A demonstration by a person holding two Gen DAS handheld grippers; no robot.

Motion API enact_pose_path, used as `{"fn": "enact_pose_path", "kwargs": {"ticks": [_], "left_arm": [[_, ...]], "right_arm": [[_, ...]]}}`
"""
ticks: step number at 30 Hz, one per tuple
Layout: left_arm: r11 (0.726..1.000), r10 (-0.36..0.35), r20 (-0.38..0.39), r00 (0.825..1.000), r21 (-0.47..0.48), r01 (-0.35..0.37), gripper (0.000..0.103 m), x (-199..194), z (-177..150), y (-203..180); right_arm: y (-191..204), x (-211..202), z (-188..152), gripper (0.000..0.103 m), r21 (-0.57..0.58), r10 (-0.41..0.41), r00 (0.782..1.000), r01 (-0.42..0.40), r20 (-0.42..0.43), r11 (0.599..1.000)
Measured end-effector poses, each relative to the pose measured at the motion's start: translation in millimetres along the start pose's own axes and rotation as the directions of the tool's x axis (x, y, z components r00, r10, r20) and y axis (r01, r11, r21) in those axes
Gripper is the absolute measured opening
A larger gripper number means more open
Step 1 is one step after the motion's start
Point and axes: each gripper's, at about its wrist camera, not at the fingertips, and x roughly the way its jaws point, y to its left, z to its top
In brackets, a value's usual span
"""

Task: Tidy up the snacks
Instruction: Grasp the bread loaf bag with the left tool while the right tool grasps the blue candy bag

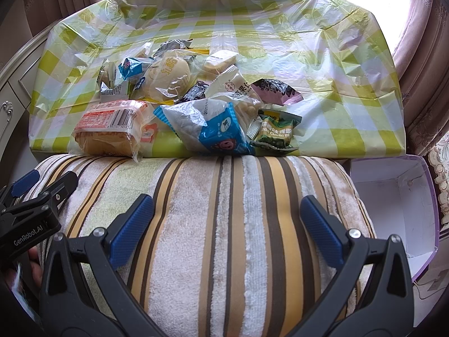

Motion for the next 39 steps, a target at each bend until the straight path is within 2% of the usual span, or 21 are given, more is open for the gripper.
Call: {"fn": "enact_pose_path", "kwargs": {"ticks": [5,8,14,17,19,21,23,25,27,28,31,33,36,39], "left_arm": [[1.0,-0.022,0.012,1.0,-0.002,0.022,0.103,-4.3,3.2,0.3],[0.997,-0.074,0.014,0.997,-0.002,0.074,0.103,-3.9,11.1,-0.7],[0.988,-0.154,-0.03,0.988,0.017,0.154,0.103,9.4,28.9,-14.6],[0.978,-0.207,-0.063,0.976,-0.014,0.207,0.103,18.6,34.9,-16.3],[0.967,-0.254,-0.076,0.964,-0.043,0.252,0.103,23.8,38.1,-16.4],[0.958,-0.283,-0.082,0.956,-0.078,0.277,0.103,28.4,41.9,-15.8],[0.948,-0.31,-0.095,0.946,-0.106,0.3,0.103,34.5,44.9,-14.2],[0.942,-0.327,-0.112,0.939,-0.12,0.314,0.103,41.0,47.4,-14.8],[0.941,-0.33,-0.123,0.936,-0.123,0.316,0.103,45.6,49.6,-16.7],[0.942,-0.328,-0.13,0.936,-0.126,0.312,0.103,48.6,50.8,-17.9],[0.945,-0.314,-0.134,0.94,-0.137,0.296,0.103,56.3,57.0,-20.6],[0.95,-0.293,-0.125,0.948,-0.149,0.274,0.103,60.4,62.0,-19.6],[0.962,-0.213,-0.088,0.973,-0.194,0.193,0.103,64.0,72.4,-13.2],[0.956,-0.185,-0.09,0.979,-0.245,0.158,0.103,63.6,77.1,-4.7]], "right_arm": [[-8.5,-0.1,6.8,0.103,0.002,0.069,0.997,-0.069,-0.045,0.998],[-14.6,-0.8,10.9,0.103,-0.011,0.122,0.991,-0.123,-0.052,0.992],[-20.3,8.3,26.5,0.103,-0.01,0.139,0.988,-0.14,-0.061,0.99],[-13.2,16.4,40.3,0.103,-0.085,0.096,0.994,-0.101,-0.059,0.991],[-4.5,23.5,47.1,0.102,-0.151,0.093,0.993,-0.102,-0.069,0.983],[4.9,28.9,51.0,0.098,-0.225,0.068,0.996,-0.08,-0.061,0.971],[12.4,36.5,54.2,0.087,-0.278,0.051,0.997,-0.065,-0.058,0.958],[13.9,46.5,57.4,0.08,-0.286,0.072,0.994,-0.094,-0.086,0.954],[12.7,57.0,58.6,0.074,-0.271,0.108,0.987,-0.136,-0.116,0.953],[11.7,61.7,58.9,0.067,-0.254,0.107,0.986,-0.137,-0.129,0.957],[11.3,62.6,60.4,0.064,-0.242,0.134,0.984,-0.159,-0.117,0.957],[13.9,63.1,61.1,0.063,-0.242,0.156,0.981,-0.18,-0.113,0.954],[8.5,60.3,60.0,0.062,-0.212,0.203,0.973,-0.222,-0.107,0.952],[4.5,60.2,60.5,0.061,-0.18,0.243,0.965,-0.258,-0.1,0.949]]}}
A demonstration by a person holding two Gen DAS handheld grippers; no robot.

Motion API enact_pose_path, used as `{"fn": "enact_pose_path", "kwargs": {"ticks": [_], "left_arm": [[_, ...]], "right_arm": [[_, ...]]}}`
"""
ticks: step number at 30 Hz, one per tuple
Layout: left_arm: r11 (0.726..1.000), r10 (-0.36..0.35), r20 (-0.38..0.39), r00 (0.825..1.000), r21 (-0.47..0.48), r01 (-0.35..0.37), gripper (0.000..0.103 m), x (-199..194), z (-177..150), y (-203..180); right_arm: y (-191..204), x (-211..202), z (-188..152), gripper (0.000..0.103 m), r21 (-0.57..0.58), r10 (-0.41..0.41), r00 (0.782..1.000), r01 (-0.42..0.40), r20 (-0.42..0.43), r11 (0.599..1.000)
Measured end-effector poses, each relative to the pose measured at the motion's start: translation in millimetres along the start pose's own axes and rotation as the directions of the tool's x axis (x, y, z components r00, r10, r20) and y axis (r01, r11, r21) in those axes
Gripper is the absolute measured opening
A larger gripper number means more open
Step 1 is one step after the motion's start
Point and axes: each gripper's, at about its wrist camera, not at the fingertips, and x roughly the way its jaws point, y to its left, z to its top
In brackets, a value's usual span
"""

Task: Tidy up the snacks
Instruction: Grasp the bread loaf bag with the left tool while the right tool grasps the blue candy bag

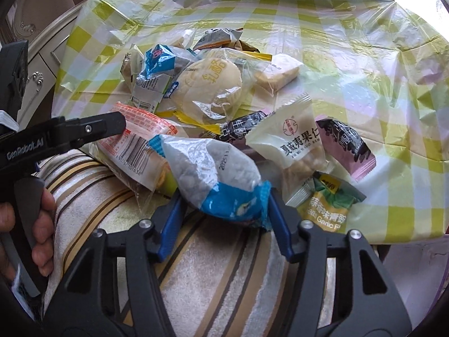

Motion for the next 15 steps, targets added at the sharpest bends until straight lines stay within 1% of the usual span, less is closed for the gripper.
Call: {"fn": "enact_pose_path", "kwargs": {"ticks": [2,4,5,9,12,14,15], "left_arm": [[0.999,-0.005,0.01,1.0,-0.035,0.005,0.103,-11.8,-1.1,3.5],[0.992,-0.066,0.007,0.998,-0.103,0.066,0.103,-25.4,-5.0,7.4],[0.988,-0.09,-0.002,0.996,-0.128,0.089,0.103,-30.4,-8.5,6.7],[0.975,-0.137,-0.058,0.989,-0.186,0.124,0.102,-33.2,-22.4,-2.9],[0.978,-0.118,-0.09,0.989,-0.184,0.1,0.102,-18.9,-23.9,-14.5],[0.977,-0.101,-0.076,0.992,-0.197,0.085,0.102,-11.1,-20.2,-19.5],[0.972,-0.11,-0.076,0.991,-0.216,0.092,0.101,-6.5,-16.8,-20.7]], "right_arm": [[-1.4,-0.8,-0.9,0.06,0.008,0.016,1.0,-0.016,0.005,1.0],[-2.4,-2.8,-2.9,0.06,0.018,0.027,1.0,-0.027,0.016,0.999],[-3.1,-4.6,-3.8,0.06,0.022,0.031,0.999,-0.032,0.022,0.999],[-5.9,-14.8,-6.9,0.06,0.04,0.036,0.997,-0.038,0.062,0.998],[-6.1,-23.7,-9.9,0.06,0.046,0.028,0.996,-0.033,0.09,0.998],[-6.8,-30.9,-11.9,0.058,0.054,0.025,0.993,-0.031,0.114,0.998],[-7.8,-34.4,-13.3,0.057,0.062,0.022,0.992,-0.029,0.122,0.998]]}}
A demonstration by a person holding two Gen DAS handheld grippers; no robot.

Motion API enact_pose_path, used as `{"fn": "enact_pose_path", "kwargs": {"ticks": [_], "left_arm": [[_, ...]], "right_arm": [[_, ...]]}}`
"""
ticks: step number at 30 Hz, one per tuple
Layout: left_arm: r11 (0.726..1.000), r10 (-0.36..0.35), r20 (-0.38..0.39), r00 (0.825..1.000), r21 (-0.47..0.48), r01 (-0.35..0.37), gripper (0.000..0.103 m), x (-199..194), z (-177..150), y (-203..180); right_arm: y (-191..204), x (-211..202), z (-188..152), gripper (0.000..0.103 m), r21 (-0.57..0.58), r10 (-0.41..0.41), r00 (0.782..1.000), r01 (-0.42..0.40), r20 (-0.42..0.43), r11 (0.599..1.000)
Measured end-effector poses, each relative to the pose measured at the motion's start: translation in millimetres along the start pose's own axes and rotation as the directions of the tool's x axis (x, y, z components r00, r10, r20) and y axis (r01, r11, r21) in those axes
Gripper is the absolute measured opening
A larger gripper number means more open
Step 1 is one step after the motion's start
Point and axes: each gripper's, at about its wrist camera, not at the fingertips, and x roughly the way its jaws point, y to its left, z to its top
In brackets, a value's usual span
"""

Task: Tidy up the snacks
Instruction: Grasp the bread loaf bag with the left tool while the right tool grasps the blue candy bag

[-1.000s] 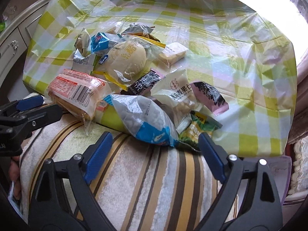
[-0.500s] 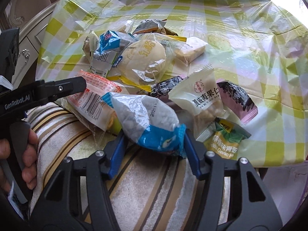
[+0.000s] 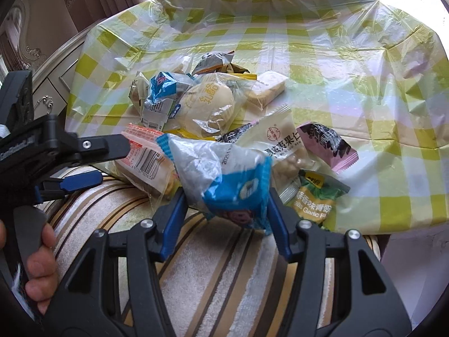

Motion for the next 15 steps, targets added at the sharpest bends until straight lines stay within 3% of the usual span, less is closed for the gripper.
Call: {"fn": "enact_pose_path", "kwargs": {"ticks": [5,8,10,11,15], "left_arm": [[0.992,0.014,-0.028,1.0,-0.127,-0.017,0.101,21.2,14.8,-4.1],[0.99,0.081,-0.033,0.996,-0.115,-0.085,0.1,32.3,17.8,-10.5],[0.99,0.121,-0.016,0.993,-0.076,-0.121,0.088,34.4,15.0,-13.2],[0.989,0.134,-0.01,0.991,-0.063,-0.135,0.075,33.6,13.6,-14.7],[0.994,0.108,-0.005,0.994,-0.033,-0.108,0.06,26.0,9.8,-12.7]], "right_arm": [[-7.3,-7.0,-4.3,0.057,0.037,0.002,1.0,-0.002,0.012,0.999],[-9.7,-1.8,-5.0,0.057,0.046,0.018,1.0,-0.017,-0.018,0.999],[-10.0,0.6,-5.5,0.057,0.048,0.02,0.999,-0.019,-0.027,0.999],[-9.6,2.2,-5.5,0.059,0.049,0.021,0.999,-0.019,-0.034,0.999],[-5.8,14.4,-6.2,0.067,0.045,0.02,0.996,-0.016,-0.09,0.999]]}}
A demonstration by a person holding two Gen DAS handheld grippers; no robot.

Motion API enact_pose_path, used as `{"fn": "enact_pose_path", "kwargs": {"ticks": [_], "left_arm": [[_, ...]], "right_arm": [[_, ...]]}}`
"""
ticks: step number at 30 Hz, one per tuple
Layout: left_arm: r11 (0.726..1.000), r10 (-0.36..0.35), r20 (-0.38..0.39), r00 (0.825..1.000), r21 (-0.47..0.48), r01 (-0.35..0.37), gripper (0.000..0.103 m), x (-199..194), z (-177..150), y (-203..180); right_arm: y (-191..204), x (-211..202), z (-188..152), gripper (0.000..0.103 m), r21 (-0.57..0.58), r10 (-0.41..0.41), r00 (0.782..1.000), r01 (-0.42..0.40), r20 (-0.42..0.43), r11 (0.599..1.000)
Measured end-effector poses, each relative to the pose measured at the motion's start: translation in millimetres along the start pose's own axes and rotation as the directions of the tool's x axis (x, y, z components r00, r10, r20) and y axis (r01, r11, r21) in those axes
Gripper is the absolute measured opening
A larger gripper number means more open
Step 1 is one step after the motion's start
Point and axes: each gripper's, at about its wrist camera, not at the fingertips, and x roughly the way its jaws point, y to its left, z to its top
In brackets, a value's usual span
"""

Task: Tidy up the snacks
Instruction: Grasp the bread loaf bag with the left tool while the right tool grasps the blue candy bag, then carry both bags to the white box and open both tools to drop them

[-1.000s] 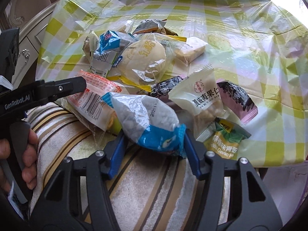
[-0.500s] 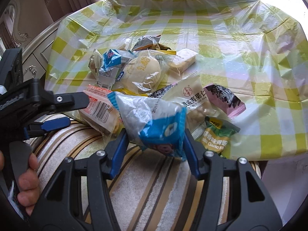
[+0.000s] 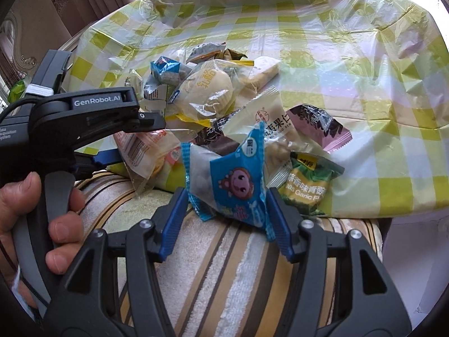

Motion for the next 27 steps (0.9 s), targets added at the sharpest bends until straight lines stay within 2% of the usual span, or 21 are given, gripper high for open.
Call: {"fn": "enact_pose_path", "kwargs": {"ticks": [5,9,10,13,21,27], "left_arm": [[0.999,-0.049,0.021,0.999,0.023,0.049,0.048,-15.6,-7.0,8.5],[0.995,-0.095,0.04,0.995,0.038,0.093,0.044,-30.6,-11.7,16.1],[0.994,-0.1,0.046,0.994,0.043,0.098,0.044,-34.7,-12.9,17.4],[0.992,-0.116,0.072,0.991,0.064,0.111,0.043,-48.8,-17.3,18.7],[0.981,-0.126,0.107,0.986,0.163,0.108,0.039,-66.3,-24.5,4.6],[0.959,-0.145,0.121,0.982,0.26,0.109,0.039,-70.8,-33.9,-31.3]], "right_arm": [[-6.4,7.8,7.1,0.07,0.043,0.034,0.999,-0.033,-0.019,0.999],[-12.2,11.2,13.6,0.069,0.091,0.062,0.998,-0.06,-0.014,0.994],[-10.4,11.9,14.1,0.062,0.084,0.06,0.998,-0.058,-0.017,0.995],[-3.9,9.5,12.1,0.057,0.061,0.042,0.999,-0.042,-0.005,0.997],[-16.1,-22.8,6.3,0.053,0.103,0.054,0.992,-0.065,0.111,0.993],[-41.4,-51.2,-1.0,0.053,0.159,0.022,0.986,-0.049,0.166,0.986]]}}
